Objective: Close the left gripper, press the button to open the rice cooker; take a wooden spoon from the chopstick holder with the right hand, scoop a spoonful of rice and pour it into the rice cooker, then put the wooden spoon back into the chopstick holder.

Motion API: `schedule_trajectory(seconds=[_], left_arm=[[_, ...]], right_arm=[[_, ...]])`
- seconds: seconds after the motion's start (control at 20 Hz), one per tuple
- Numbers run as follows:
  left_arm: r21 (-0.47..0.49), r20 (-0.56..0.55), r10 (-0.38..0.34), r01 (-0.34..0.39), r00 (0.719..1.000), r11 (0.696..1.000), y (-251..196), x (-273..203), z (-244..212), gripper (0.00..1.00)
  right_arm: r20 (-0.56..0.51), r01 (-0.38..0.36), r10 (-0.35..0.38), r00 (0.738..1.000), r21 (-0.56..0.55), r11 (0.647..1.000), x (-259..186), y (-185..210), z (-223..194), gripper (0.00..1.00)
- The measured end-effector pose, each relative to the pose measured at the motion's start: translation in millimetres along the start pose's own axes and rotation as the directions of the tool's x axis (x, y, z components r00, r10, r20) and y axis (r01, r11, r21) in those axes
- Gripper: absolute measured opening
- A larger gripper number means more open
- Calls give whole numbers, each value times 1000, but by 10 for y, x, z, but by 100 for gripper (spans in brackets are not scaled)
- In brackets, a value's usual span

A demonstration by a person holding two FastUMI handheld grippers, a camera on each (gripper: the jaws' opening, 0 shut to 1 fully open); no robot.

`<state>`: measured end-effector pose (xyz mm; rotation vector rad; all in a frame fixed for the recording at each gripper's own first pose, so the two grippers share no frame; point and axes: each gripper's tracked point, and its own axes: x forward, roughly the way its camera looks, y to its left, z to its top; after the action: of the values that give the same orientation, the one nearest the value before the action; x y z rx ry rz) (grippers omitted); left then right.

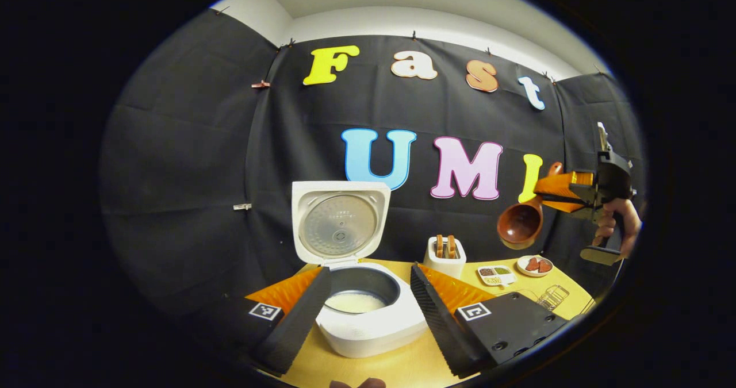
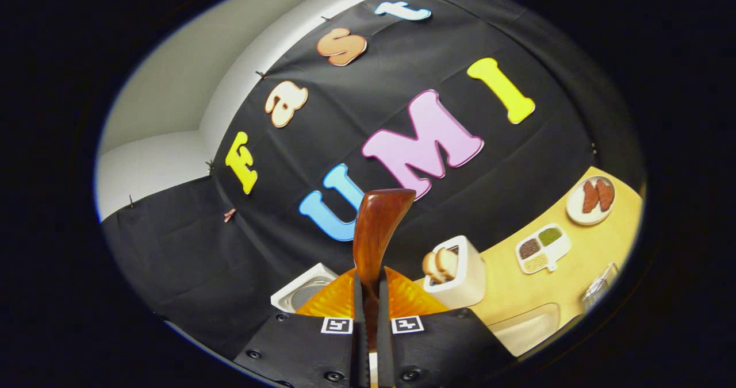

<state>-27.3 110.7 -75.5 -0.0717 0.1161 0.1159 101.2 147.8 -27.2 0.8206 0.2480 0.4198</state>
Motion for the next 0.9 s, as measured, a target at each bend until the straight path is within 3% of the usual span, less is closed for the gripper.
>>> schedule_trajectory(seconds=[0.3, 0.55, 0.9], left_arm=[[5, -8, -18, 18, 1000, 1000, -366, 52, 52, 95], [-1, -14, -24, 24, 1000, 1000, -634, 60, 142, 95], [68, -18, -11, 12, 1000, 998, -944, 20, 234, 95]], right_arm=[[33, 153, -151, 988, -80, 985, -587, -1187, 352, 10], [14, 281, -285, 959, -204, 938, -869, -2066, 370, 10], [-65, 304, -359, 931, -407, 862, -823, -2832, 69, 10]])
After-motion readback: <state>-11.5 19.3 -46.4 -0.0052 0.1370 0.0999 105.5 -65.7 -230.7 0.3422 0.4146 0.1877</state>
